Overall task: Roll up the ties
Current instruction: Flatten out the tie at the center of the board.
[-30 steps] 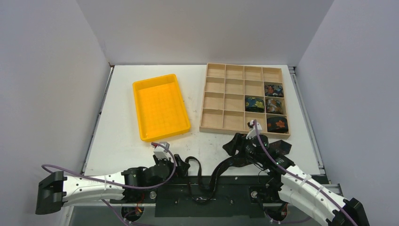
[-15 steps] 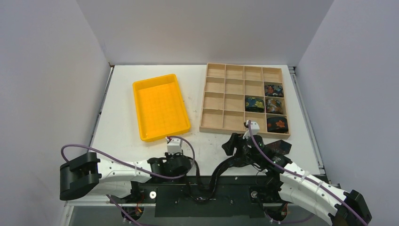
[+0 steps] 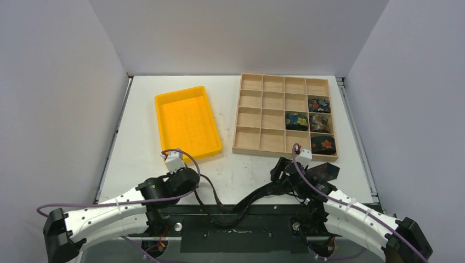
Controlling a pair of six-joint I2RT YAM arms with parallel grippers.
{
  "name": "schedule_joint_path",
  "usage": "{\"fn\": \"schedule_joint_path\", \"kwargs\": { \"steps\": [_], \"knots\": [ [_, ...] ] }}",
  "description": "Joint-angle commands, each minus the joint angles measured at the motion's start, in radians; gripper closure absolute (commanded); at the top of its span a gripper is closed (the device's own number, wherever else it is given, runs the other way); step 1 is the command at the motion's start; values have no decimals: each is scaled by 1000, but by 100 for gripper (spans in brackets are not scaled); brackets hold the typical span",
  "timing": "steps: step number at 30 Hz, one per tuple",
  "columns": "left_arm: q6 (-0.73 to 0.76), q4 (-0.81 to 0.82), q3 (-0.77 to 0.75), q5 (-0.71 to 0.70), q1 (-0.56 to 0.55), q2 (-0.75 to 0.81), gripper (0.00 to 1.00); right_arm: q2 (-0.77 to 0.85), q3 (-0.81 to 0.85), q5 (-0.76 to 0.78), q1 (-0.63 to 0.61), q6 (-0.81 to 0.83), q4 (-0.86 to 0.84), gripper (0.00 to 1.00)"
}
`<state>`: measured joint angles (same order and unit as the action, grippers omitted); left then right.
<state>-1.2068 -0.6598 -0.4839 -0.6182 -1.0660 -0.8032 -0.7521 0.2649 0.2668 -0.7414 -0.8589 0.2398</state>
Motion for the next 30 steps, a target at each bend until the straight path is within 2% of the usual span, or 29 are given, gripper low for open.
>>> {"fn": "schedule_joint_path", "kwargs": {
  "steps": [1, 6, 9, 11, 14, 17, 20, 23, 26, 30],
  "knots": [
    [-83, -163, -20, 26, 45, 146, 100, -89, 0, 59, -3, -83, -23, 35],
    [-142, -226, 8, 32, 149, 294, 100, -105, 12, 74, -4, -100, -15, 36],
    [-115, -183, -4, 54, 205, 356, 100, -94, 45, 109, -1, -68, 11, 33],
    [-90, -176, -31, 44, 236, 359, 100, -101, 90, 147, 6, -41, 54, 30],
    [-85, -224, -87, 8, 312, 283, 100, -110, 161, 148, 26, 28, 81, 28],
    [-71, -229, -125, 67, 418, 156, 100, -103, 187, 57, 29, 108, 22, 26],
    [-85, -245, -151, 176, 526, 15, 100, -115, 174, -154, 24, 217, -104, 26],
    [-130, -304, -183, 239, 565, -98, 100, -141, 165, -325, -7, 293, -215, 27],
    [-250, -422, -184, 251, 566, -107, 100, -182, 177, -378, -73, 351, -287, 28],
    [-413, -513, -97, 283, 567, 10, 100, -263, 216, -341, -220, 440, -356, 29]
  ]
}}
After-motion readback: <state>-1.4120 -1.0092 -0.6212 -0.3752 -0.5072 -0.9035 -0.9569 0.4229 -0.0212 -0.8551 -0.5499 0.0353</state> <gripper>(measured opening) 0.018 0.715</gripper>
